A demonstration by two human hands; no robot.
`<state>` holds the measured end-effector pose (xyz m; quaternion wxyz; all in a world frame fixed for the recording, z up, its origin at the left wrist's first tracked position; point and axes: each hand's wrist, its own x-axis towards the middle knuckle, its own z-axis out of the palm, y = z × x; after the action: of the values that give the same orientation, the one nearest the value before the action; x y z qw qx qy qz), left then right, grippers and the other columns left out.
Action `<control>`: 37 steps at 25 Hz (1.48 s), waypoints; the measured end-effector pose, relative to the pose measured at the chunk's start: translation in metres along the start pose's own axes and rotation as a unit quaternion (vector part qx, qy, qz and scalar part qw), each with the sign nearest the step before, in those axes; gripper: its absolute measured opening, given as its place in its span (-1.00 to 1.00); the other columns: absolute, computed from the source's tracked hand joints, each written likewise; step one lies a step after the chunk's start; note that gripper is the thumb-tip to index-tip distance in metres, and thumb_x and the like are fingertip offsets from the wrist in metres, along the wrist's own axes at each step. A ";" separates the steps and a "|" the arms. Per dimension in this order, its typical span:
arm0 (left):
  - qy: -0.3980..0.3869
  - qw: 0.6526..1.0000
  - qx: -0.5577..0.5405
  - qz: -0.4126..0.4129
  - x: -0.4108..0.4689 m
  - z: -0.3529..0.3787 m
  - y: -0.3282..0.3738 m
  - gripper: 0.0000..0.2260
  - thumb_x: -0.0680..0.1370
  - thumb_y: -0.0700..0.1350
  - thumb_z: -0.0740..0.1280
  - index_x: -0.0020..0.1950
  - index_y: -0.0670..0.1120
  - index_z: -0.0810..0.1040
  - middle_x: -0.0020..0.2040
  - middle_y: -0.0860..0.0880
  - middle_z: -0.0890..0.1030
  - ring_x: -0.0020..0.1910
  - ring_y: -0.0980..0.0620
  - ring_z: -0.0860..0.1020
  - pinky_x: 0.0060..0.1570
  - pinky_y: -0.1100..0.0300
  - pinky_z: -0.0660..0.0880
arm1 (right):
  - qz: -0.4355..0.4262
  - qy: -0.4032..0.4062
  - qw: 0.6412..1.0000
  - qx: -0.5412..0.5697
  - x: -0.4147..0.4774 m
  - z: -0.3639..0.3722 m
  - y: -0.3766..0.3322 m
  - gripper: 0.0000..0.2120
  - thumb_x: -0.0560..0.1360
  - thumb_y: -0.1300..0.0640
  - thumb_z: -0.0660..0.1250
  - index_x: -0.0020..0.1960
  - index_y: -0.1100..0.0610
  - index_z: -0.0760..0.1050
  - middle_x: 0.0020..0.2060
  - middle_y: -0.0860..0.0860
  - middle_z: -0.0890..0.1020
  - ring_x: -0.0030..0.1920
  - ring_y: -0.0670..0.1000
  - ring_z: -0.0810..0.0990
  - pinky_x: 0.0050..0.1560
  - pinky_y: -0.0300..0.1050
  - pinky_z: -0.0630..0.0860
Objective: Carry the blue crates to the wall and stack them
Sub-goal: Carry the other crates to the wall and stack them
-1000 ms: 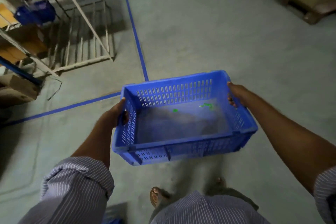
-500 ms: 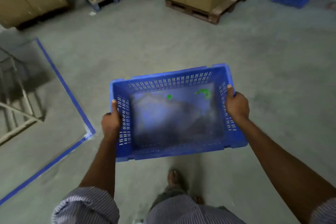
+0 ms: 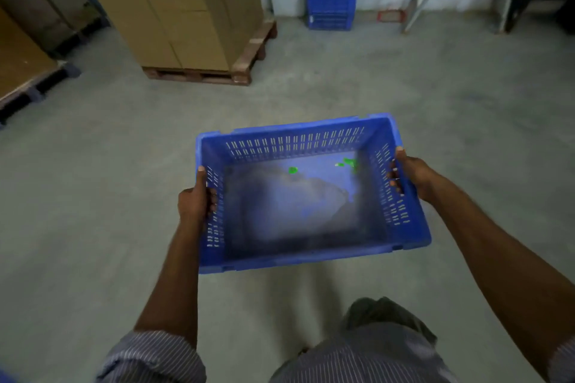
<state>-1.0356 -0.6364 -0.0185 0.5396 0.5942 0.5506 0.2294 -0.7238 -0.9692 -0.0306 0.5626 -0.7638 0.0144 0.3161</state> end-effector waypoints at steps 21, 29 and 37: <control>-0.275 0.959 0.048 -0.036 0.391 0.419 0.305 -0.53 0.68 0.23 0.12 -0.14 -0.16 0.40 -0.47 -0.07 0.41 -0.65 0.10 0.41 -0.67 0.33 0.31 | 0.017 0.101 0.995 -0.005 0.472 -0.108 -0.272 -0.54 0.69 -0.13 0.14 -0.21 0.19 0.43 -0.39 0.10 0.45 -0.47 0.04 0.35 -0.57 -0.28 0.21; -0.269 0.961 0.054 -0.021 0.584 0.564 0.430 -0.48 0.65 0.32 0.08 -0.23 -0.10 0.35 -0.47 -0.02 0.33 -0.66 0.12 0.34 -0.67 0.35 0.20 | -0.011 0.165 0.986 0.005 0.666 -0.084 -0.409 -0.54 0.69 -0.12 0.15 -0.17 0.21 0.47 -0.37 0.10 0.47 -0.48 0.05 0.37 -0.52 -0.22 0.23; -0.078 0.974 0.154 0.146 0.761 0.748 0.529 -0.15 0.44 0.58 -0.01 -0.39 -0.16 0.59 -0.39 -0.20 0.62 -0.32 -0.20 0.61 -0.15 -0.02 0.54 | -0.092 0.316 0.938 -0.107 0.879 -0.087 -0.511 -0.28 0.63 -0.32 -0.01 -0.08 0.31 0.57 -0.11 0.34 0.67 -0.05 0.33 0.65 0.01 0.12 0.54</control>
<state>0.0477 -0.1409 -0.0239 0.4439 0.7599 0.4429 0.1710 0.2121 -0.5639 -0.0205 0.4706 -0.8781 0.0870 0.0047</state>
